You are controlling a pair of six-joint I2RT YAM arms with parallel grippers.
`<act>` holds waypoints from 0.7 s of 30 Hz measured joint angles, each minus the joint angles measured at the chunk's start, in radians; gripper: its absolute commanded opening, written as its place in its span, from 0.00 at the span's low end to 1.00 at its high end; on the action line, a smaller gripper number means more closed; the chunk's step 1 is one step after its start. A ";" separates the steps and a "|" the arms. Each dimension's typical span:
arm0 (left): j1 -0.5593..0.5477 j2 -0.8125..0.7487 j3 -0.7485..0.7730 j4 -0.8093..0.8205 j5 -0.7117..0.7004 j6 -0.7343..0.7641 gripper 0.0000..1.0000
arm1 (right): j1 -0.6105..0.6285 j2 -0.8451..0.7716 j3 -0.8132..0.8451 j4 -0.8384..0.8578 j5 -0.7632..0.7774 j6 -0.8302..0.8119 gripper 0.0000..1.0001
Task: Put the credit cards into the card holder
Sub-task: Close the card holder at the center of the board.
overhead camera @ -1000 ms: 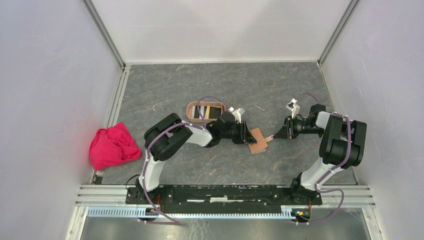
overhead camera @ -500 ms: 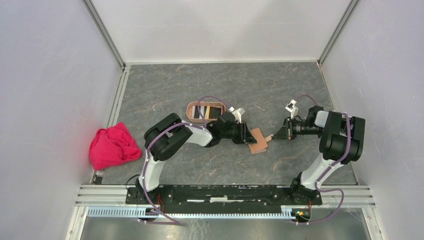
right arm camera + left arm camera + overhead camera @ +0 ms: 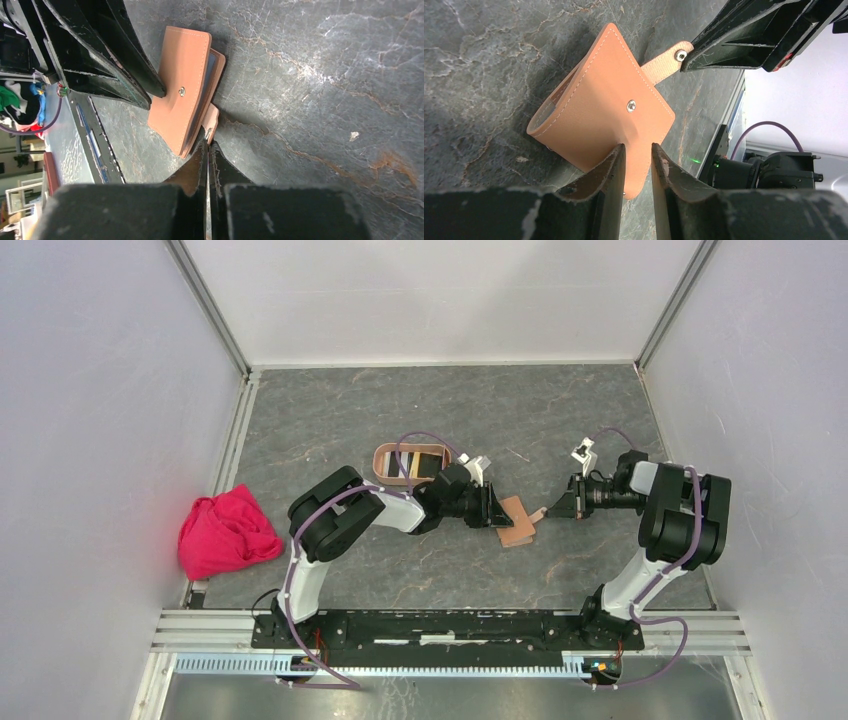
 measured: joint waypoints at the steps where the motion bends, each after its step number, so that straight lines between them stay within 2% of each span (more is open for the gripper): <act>1: 0.000 -0.001 0.000 -0.002 0.000 0.002 0.34 | 0.000 -0.005 0.000 0.000 0.001 -0.002 0.00; 10: 0.000 -0.039 0.001 -0.069 -0.027 0.055 0.32 | 0.064 -0.184 0.000 0.014 0.022 -0.040 0.00; 15: 0.000 -0.042 0.009 -0.097 -0.029 0.090 0.30 | 0.188 -0.283 -0.021 0.090 0.122 -0.034 0.00; 21: 0.005 -0.041 0.025 -0.119 -0.027 0.132 0.30 | 0.321 -0.298 -0.034 0.168 0.283 -0.012 0.00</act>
